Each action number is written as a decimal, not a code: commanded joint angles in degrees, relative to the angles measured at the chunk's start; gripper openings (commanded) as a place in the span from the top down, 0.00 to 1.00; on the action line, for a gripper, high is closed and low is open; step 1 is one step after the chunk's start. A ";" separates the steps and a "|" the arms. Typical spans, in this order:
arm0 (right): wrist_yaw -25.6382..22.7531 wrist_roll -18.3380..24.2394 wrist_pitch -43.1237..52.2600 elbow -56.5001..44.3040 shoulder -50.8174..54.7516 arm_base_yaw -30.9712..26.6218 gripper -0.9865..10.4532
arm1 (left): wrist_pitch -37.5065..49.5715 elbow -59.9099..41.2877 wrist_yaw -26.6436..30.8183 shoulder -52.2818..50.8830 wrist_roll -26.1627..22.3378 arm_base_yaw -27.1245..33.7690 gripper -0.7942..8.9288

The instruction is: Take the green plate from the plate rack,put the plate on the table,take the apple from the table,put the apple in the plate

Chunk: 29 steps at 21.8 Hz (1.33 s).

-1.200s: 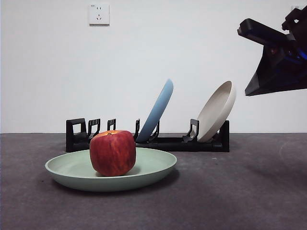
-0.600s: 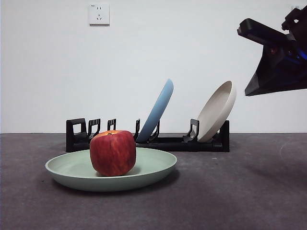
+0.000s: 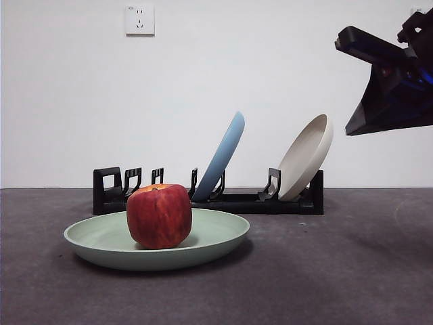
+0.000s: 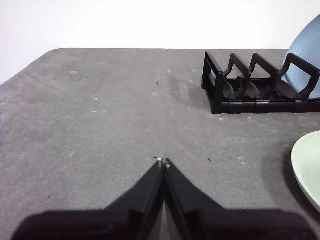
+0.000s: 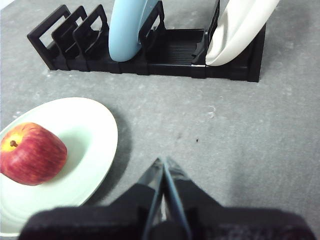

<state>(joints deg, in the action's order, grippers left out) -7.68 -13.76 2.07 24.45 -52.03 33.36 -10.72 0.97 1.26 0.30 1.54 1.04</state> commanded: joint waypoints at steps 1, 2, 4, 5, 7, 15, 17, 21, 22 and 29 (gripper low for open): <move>-0.17 -0.57 0.42 -0.37 0.02 0.02 0.93 | 0.24 -0.74 -0.11 -0.07 0.20 0.20 0.92; -0.17 -0.57 0.42 -0.37 0.02 0.02 0.93 | 0.26 -0.74 -0.11 -0.07 0.17 0.20 0.92; -0.09 -0.55 -1.79 -0.37 2.29 -0.11 0.93 | 0.26 -0.74 -0.11 -0.07 0.20 0.20 0.92; -1.66 0.46 -4.26 -0.37 5.20 -0.94 0.93 | 0.26 -0.74 -0.13 -0.07 0.17 0.20 0.92; -1.64 5.14 -9.27 -0.39 11.56 -3.32 0.93 | 0.26 -0.74 0.00 -0.07 0.20 0.20 0.92; -1.18 8.83 -16.92 -3.56 35.17 -26.77 0.93 | 0.26 -0.74 -0.02 -0.07 0.20 0.20 0.92; -1.18 9.70 -14.10 -7.19 38.88 -30.51 0.93 | 0.26 -0.74 -0.04 -0.07 0.20 0.20 0.92; 3.87 10.73 -8.61 -15.21 45.53 -34.12 0.93 | 0.26 -0.74 -0.04 -0.07 0.20 0.20 0.92; 5.07 10.75 -7.82 -16.87 46.77 -34.49 0.93 | 0.26 -0.74 -0.04 -0.07 0.17 0.20 0.92; 6.34 10.69 -7.61 -22.91 51.95 -34.71 0.93 | 0.26 -0.74 -0.04 -0.07 0.20 0.20 0.92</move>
<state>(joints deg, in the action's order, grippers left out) -1.45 -3.40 -6.31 2.35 -0.32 -1.21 -10.72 0.97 1.28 0.30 1.54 1.04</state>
